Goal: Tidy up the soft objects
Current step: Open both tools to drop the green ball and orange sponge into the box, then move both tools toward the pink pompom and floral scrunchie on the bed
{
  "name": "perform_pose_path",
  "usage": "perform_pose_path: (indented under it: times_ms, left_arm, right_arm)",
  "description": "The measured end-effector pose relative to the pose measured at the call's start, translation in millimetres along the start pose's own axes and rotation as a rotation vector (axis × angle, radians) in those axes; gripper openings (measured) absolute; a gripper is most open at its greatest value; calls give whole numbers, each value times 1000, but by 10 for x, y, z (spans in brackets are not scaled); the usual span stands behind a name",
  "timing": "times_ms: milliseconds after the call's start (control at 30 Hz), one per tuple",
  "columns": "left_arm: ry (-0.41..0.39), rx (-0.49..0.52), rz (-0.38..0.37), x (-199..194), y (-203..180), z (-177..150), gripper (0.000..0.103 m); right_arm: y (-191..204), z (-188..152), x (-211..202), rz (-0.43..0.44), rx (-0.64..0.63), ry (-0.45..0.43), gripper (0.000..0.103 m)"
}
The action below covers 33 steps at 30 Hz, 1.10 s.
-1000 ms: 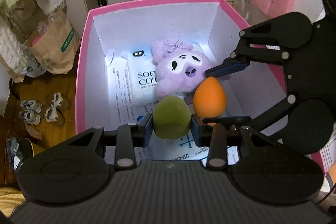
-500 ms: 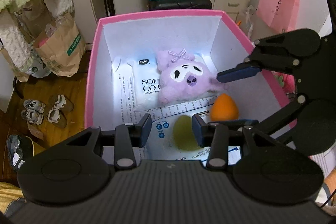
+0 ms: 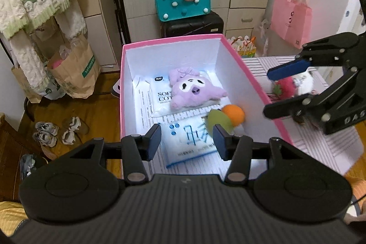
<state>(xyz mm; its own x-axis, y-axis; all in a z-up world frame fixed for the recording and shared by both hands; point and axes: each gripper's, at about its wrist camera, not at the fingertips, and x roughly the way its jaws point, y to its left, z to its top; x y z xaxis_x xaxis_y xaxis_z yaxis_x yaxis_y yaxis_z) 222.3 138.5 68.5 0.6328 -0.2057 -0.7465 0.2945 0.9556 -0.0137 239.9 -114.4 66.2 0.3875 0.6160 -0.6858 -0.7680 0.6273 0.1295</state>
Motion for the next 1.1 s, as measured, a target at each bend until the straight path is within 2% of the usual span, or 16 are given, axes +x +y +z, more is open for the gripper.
perform_pose_path:
  times_ms: [200, 367, 567, 867, 1100]
  left_arm:
    - [-13, 25, 11, -406, -170, -104, 52]
    - [-11, 44, -5, -686, -347, -225, 54]
    - [-70, 114, -9, -921, -620, -411, 58]
    - [-109, 163, -108, -953, -1062, -560, 62]
    - [-102, 196, -210, -720, -1500, -603, 63]
  right_arm:
    - [164, -81, -352, -36, 16, -16, 64]
    - [280, -221, -652, -31, 10, -33, 65]
    - [373, -497, -1058, -51, -8, -82, 66]
    - [352, -1045, -1475, -142, 17, -104, 69]
    - [178, -1522, -1568, -185, 86, -99, 70]
